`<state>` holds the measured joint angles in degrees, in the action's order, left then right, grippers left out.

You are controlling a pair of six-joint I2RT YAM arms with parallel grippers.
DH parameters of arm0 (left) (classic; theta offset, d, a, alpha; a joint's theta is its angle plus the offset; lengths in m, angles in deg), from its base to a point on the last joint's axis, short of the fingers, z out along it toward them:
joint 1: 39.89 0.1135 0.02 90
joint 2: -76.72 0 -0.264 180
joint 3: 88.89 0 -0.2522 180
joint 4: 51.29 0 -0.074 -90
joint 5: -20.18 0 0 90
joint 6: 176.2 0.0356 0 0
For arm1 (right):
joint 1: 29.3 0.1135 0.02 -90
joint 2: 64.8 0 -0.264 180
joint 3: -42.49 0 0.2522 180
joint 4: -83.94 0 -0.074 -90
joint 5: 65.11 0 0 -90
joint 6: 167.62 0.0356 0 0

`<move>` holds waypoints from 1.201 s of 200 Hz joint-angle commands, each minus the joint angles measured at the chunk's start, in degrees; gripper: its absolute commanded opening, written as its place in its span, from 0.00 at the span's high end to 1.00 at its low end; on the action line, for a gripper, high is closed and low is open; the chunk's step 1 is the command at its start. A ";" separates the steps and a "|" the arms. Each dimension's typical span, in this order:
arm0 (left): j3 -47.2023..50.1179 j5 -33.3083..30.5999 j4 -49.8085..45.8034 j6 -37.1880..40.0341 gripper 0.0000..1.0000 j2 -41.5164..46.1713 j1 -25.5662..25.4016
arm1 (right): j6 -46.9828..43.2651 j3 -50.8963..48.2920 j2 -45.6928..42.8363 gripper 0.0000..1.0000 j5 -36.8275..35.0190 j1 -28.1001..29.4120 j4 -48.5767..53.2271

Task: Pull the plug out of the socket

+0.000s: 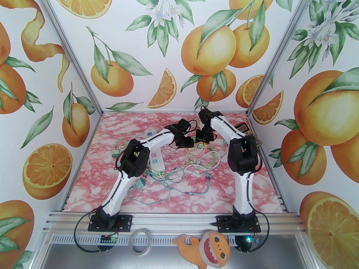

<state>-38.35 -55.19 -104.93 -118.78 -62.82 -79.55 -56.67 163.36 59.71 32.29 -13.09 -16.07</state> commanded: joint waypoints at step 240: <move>4.60 -2.93 -12.35 2.14 0.64 -11.87 -3.36 | -3.70 7.69 -2.30 0.73 -6.43 8.75 5.55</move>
<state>-39.11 -54.62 -104.34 -118.60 -63.41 -80.16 -58.03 165.81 60.03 26.25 -11.08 -12.50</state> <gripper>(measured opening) 0.356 0.271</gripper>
